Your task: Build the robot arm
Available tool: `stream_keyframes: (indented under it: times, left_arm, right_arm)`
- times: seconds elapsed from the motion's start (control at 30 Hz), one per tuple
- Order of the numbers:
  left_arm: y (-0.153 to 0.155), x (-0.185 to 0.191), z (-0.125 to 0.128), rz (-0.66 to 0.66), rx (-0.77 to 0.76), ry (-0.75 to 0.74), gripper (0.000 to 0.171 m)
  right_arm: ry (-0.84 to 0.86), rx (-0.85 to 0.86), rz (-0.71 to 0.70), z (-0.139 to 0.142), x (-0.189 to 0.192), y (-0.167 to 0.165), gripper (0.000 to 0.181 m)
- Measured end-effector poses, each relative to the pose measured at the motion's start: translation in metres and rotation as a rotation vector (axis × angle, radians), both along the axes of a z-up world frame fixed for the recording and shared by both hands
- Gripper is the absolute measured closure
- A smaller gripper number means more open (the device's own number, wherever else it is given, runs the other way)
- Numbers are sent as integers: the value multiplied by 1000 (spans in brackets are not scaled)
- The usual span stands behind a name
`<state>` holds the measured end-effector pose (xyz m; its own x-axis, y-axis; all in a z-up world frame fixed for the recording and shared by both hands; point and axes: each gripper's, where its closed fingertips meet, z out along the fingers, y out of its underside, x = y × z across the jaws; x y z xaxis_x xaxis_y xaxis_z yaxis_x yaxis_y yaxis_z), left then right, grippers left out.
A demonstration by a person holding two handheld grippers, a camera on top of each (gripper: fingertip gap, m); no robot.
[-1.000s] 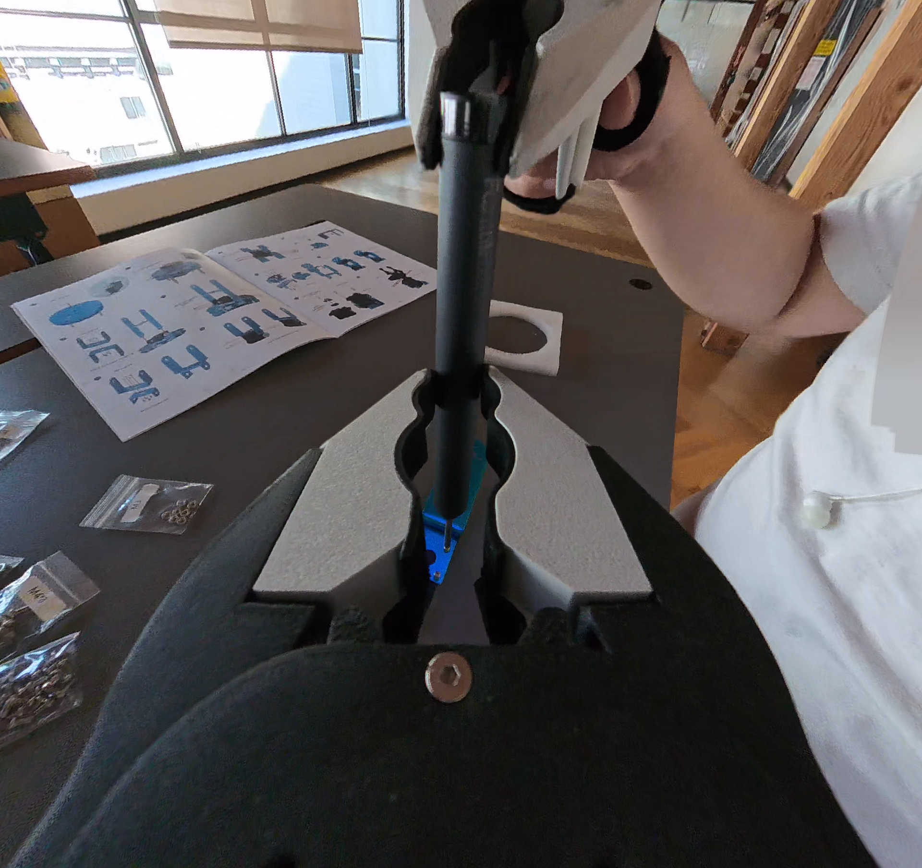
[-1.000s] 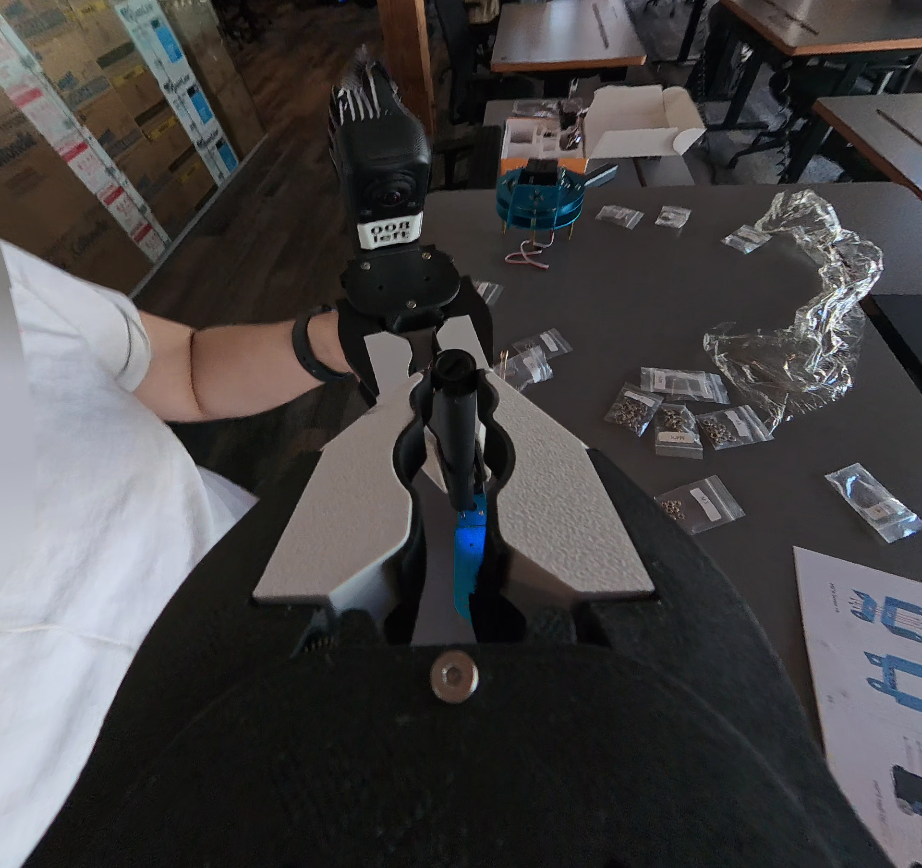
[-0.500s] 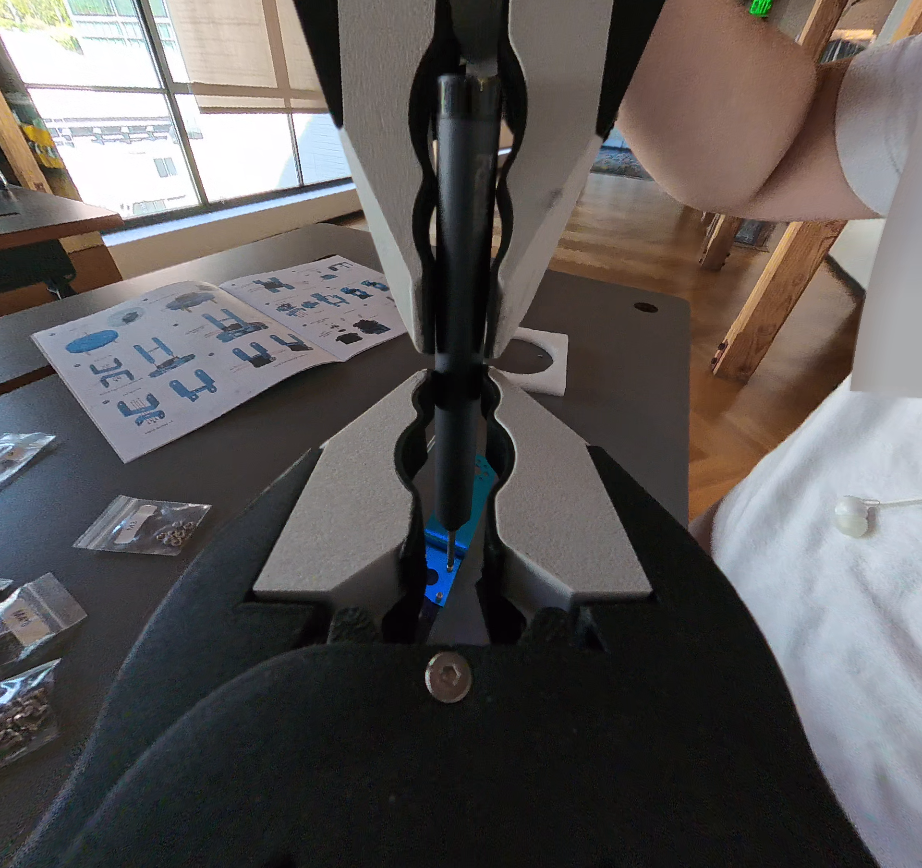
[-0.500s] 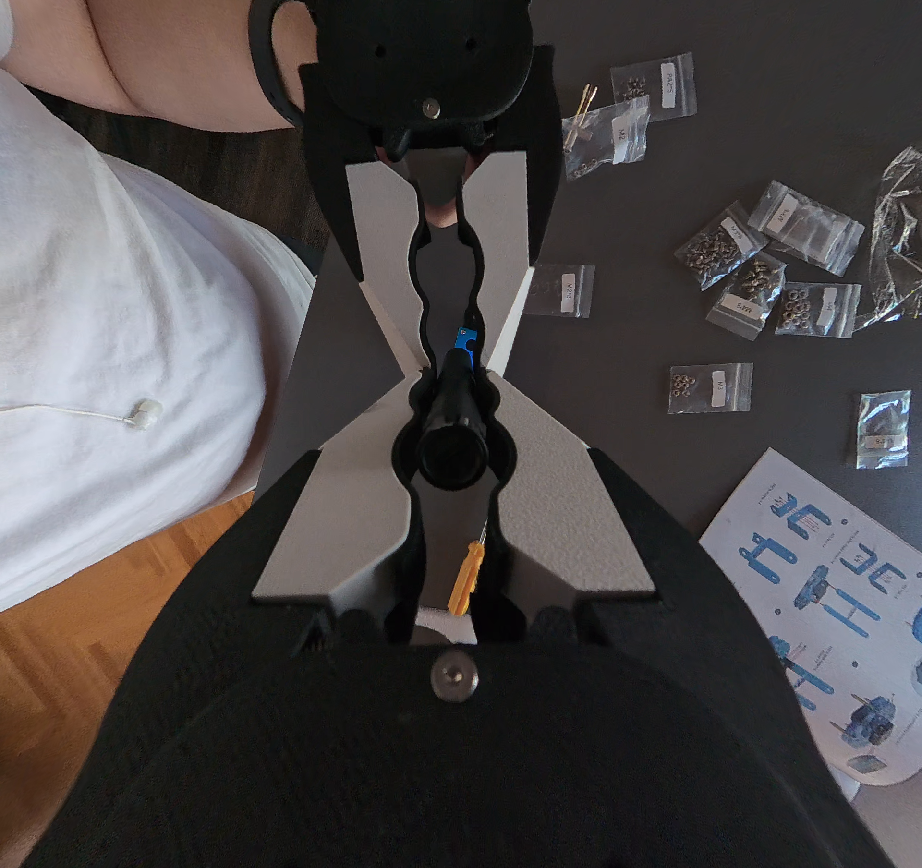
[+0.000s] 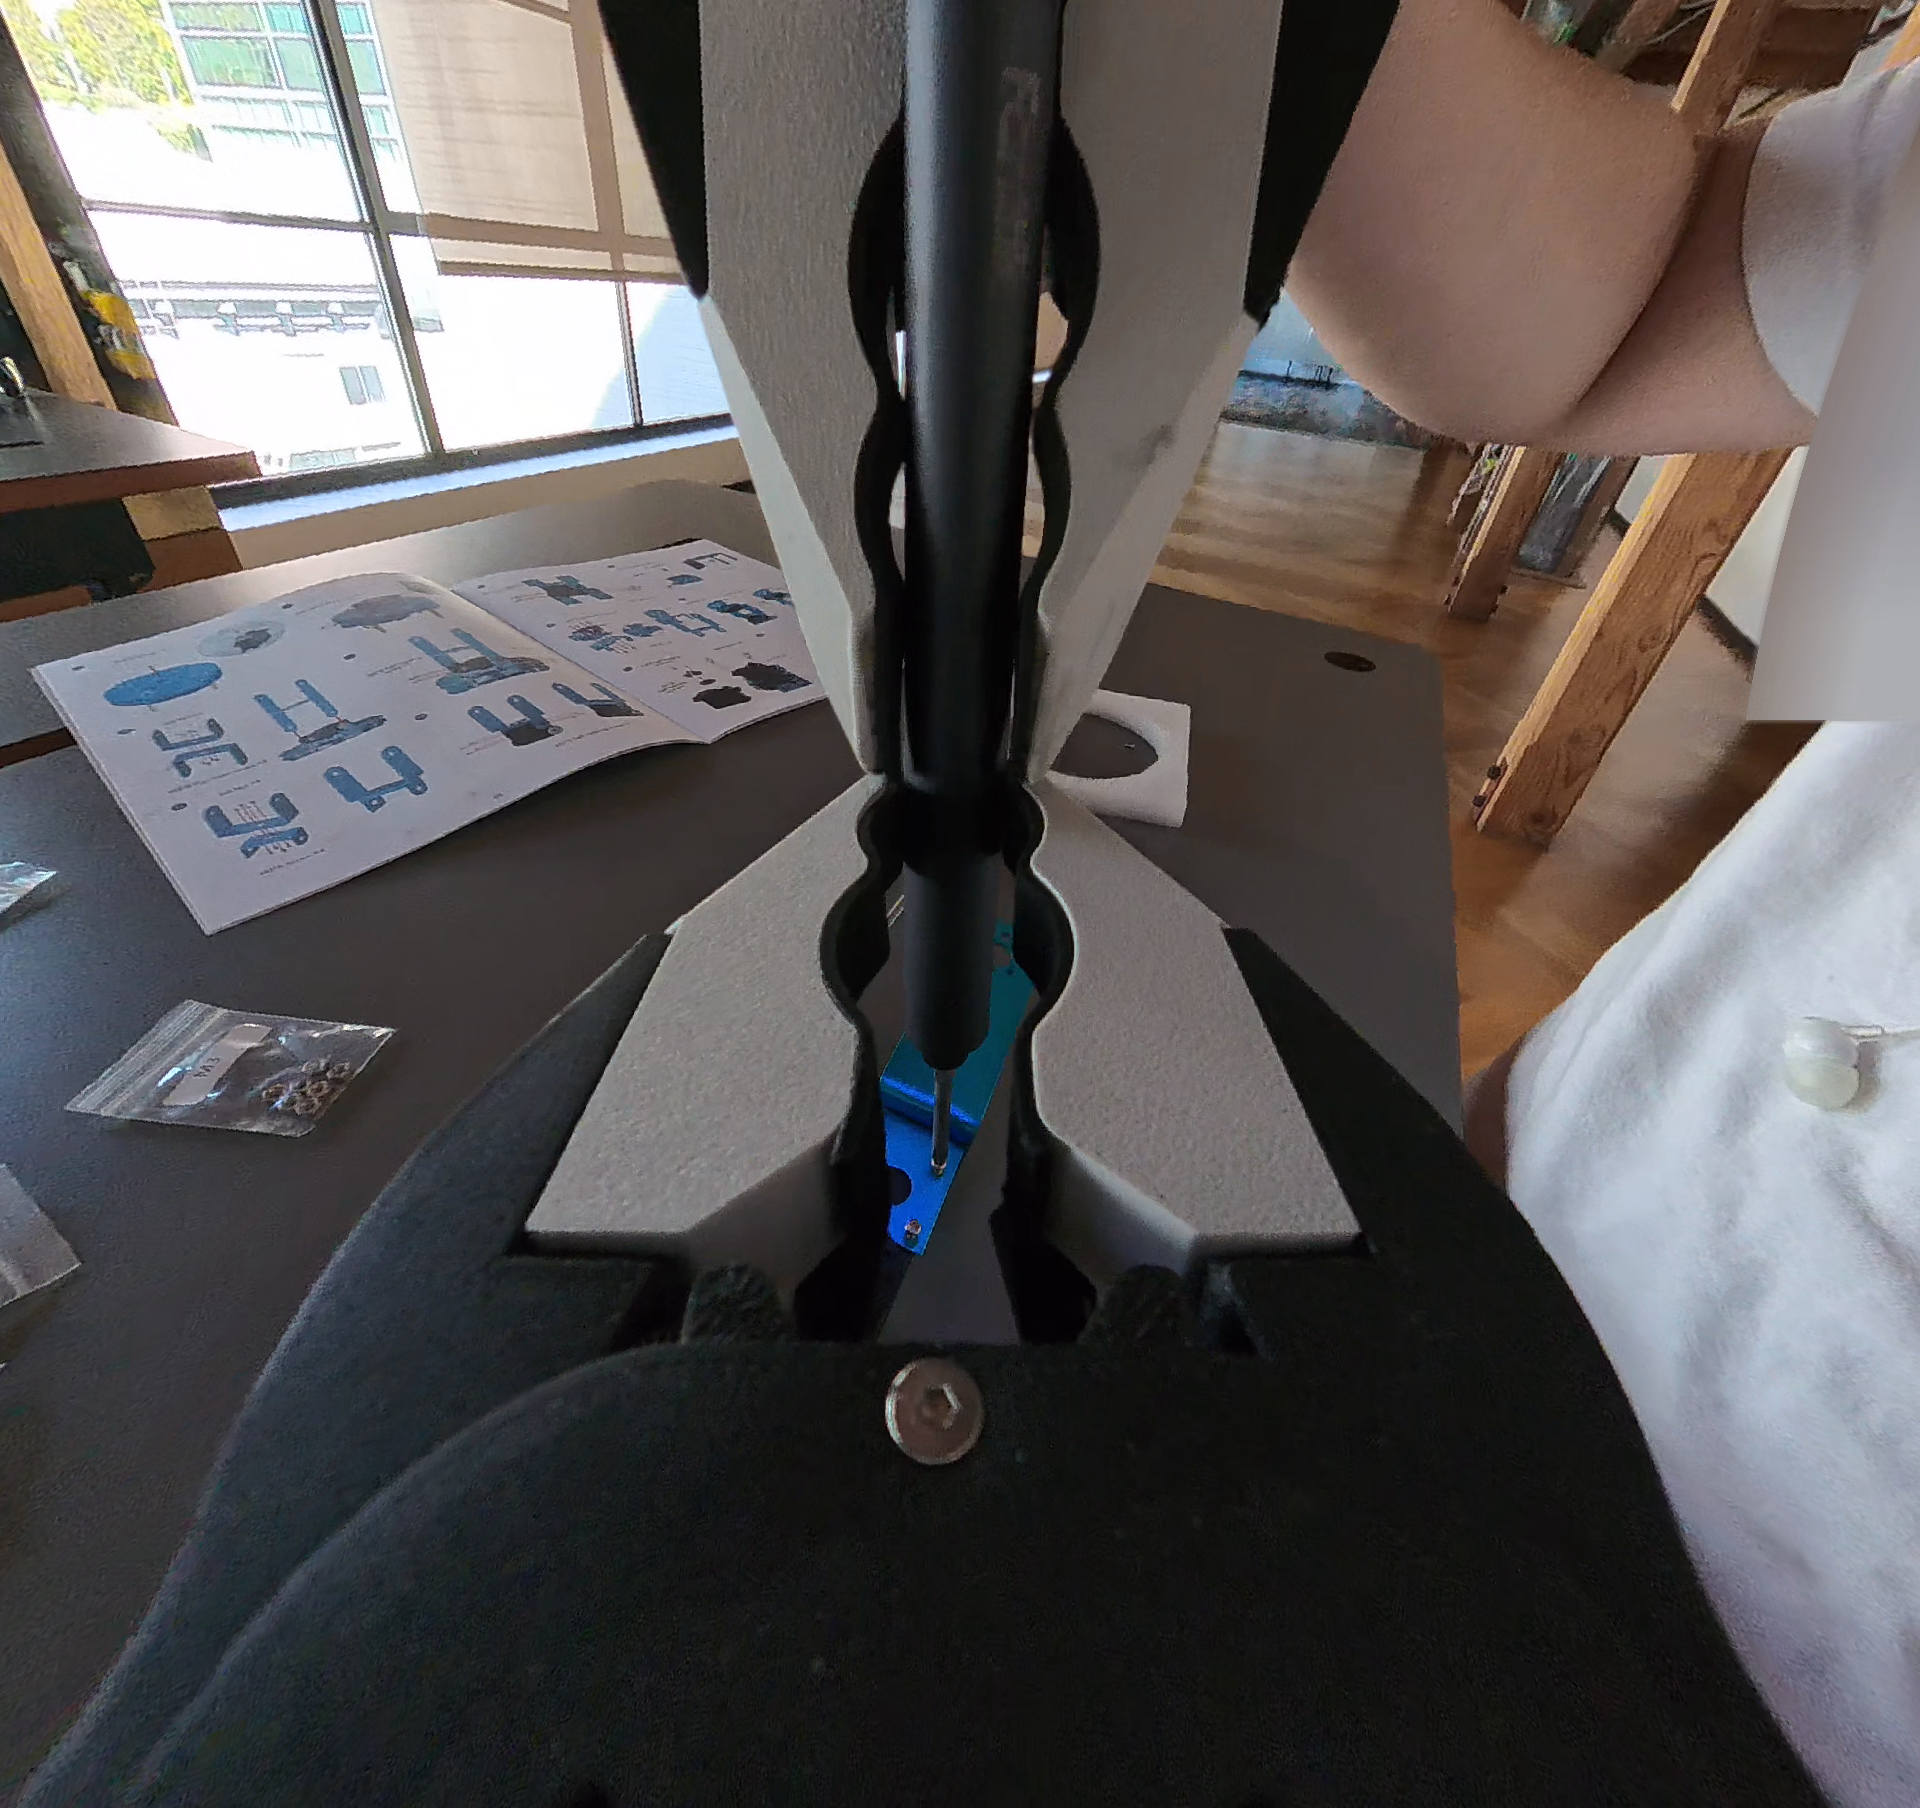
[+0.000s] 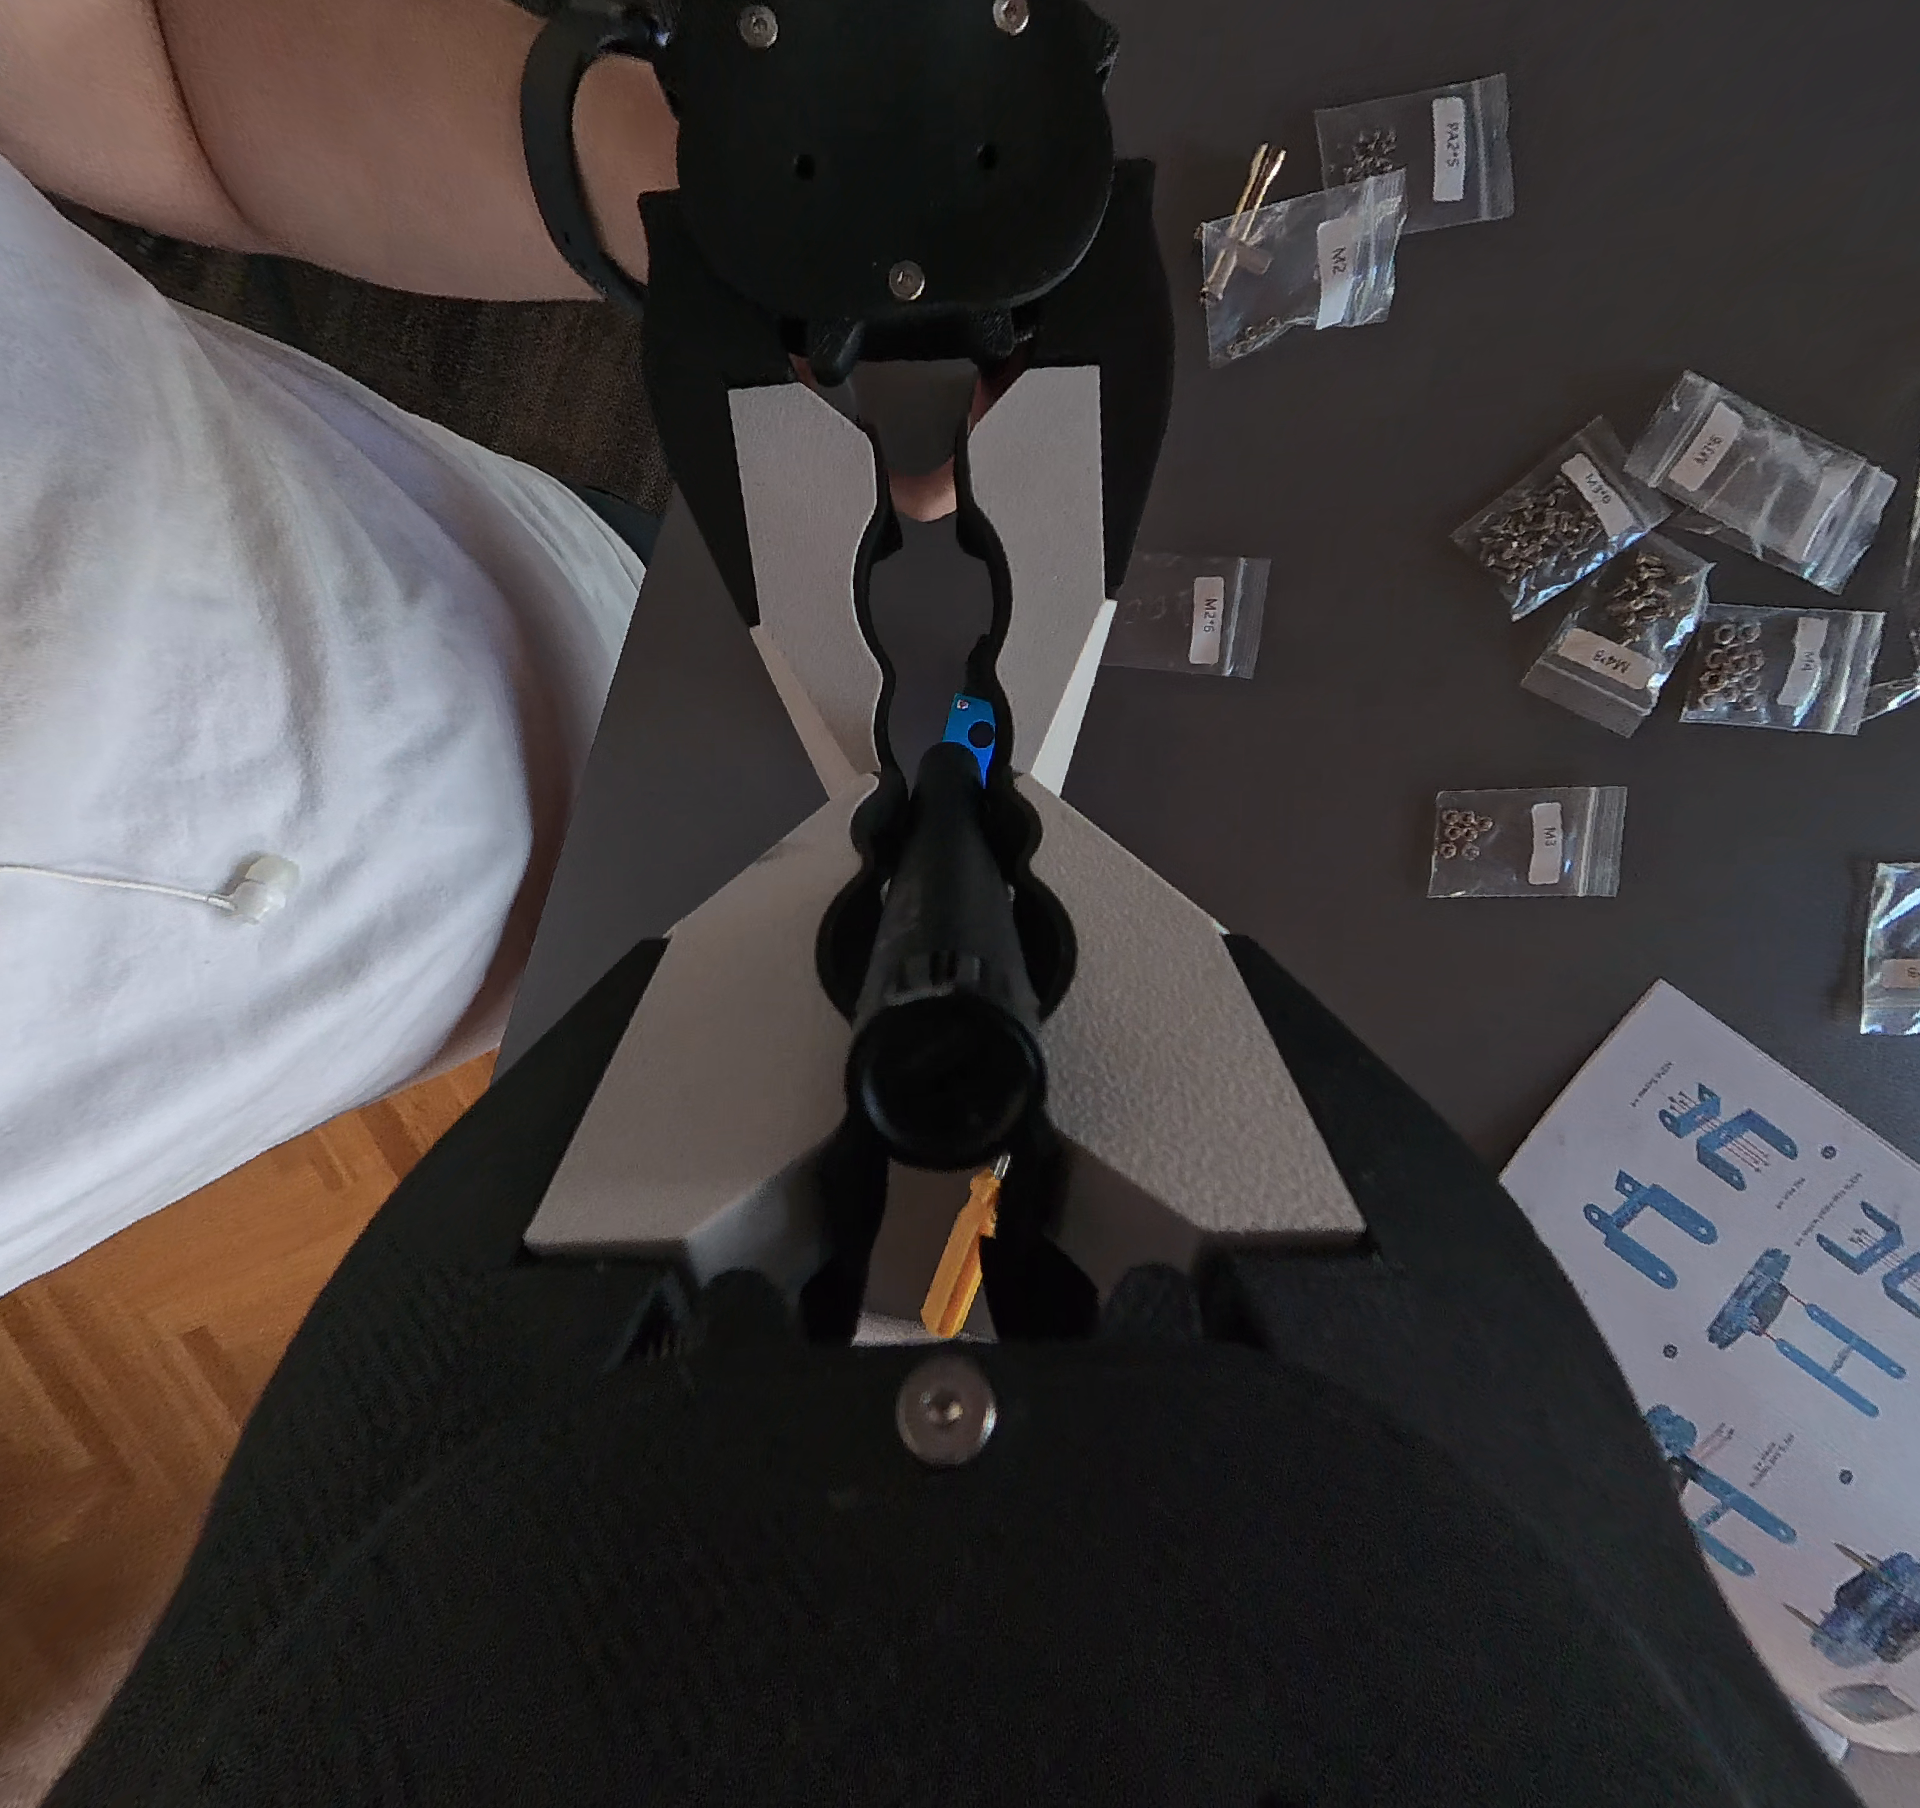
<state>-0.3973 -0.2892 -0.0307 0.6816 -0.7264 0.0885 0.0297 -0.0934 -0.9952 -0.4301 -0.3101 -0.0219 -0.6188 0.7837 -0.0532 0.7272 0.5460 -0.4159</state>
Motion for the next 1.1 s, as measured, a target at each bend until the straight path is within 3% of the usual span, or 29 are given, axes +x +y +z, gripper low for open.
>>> stream_keyframes:
  times: [0.2, 0.43, 0.9, 1.1]
  left_arm:
    - [-1, -1, -14, 3, -27, 15, 154]
    - [0, 0, -13, -7, 21, -18, 155]
    - [-1, 0, -16, -16, 14, 8, 155]
    - [-23, -24, -18, 3, 20, -17, 134]
  right_arm:
    - [13, -4, 3, 0, 1, 1, 163]
    - [-83, 84, 57, -17, 9, 6, 162]
    - [-24, 50, 79, -15, 4, 1, 163]
    - [3, 56, 79, -15, 6, 2, 163]
